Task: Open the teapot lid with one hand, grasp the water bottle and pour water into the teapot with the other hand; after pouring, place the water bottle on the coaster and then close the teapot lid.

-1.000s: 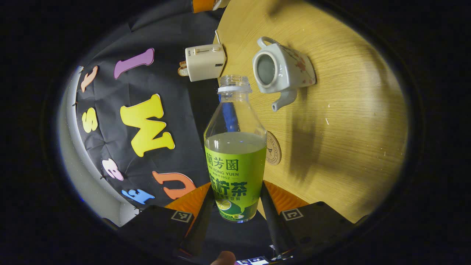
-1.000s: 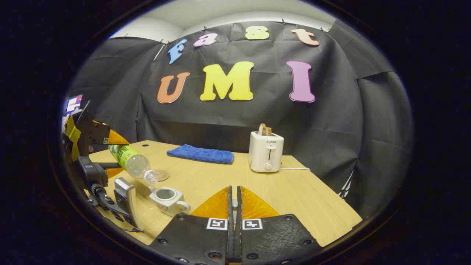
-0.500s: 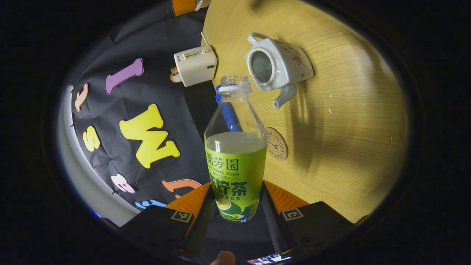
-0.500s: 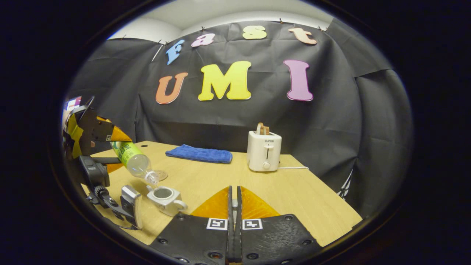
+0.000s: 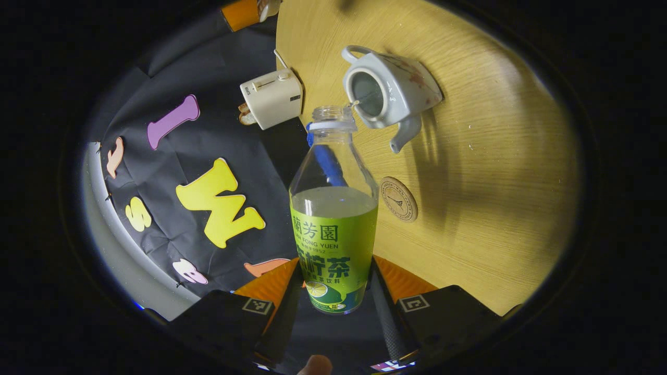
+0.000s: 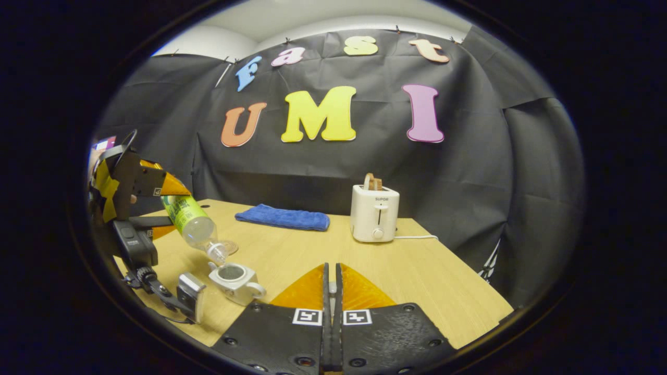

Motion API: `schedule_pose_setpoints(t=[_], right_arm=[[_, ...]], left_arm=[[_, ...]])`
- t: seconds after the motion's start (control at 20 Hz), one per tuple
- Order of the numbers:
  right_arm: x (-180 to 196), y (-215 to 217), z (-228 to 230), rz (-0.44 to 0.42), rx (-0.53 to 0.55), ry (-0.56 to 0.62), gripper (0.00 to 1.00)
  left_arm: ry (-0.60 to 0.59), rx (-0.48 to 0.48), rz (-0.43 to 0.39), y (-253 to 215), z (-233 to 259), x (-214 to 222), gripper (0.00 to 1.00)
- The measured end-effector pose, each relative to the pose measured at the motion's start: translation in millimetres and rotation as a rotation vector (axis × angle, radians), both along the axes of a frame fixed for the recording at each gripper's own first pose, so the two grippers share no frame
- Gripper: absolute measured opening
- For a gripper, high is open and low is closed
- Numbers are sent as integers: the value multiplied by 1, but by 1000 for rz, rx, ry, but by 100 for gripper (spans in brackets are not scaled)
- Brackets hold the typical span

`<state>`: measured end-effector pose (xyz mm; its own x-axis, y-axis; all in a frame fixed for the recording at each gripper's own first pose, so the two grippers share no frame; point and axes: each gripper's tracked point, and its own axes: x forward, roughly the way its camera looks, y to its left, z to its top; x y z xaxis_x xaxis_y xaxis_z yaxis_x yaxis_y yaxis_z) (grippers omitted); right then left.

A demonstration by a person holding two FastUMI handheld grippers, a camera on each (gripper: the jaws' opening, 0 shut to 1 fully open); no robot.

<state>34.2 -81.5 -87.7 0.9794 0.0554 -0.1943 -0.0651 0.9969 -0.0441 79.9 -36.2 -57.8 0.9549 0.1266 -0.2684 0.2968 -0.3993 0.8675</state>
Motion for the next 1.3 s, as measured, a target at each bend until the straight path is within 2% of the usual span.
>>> schedule_pose_setpoints(t=[0.7,1.3], right_arm=[[0,-3,-3,1,10,7,0],[-3,-3,-2,2,16,4,0]], left_arm=[[-43,174,-60,-14,20,0,73],[-45,234,-58,-14,32,-1,72]])
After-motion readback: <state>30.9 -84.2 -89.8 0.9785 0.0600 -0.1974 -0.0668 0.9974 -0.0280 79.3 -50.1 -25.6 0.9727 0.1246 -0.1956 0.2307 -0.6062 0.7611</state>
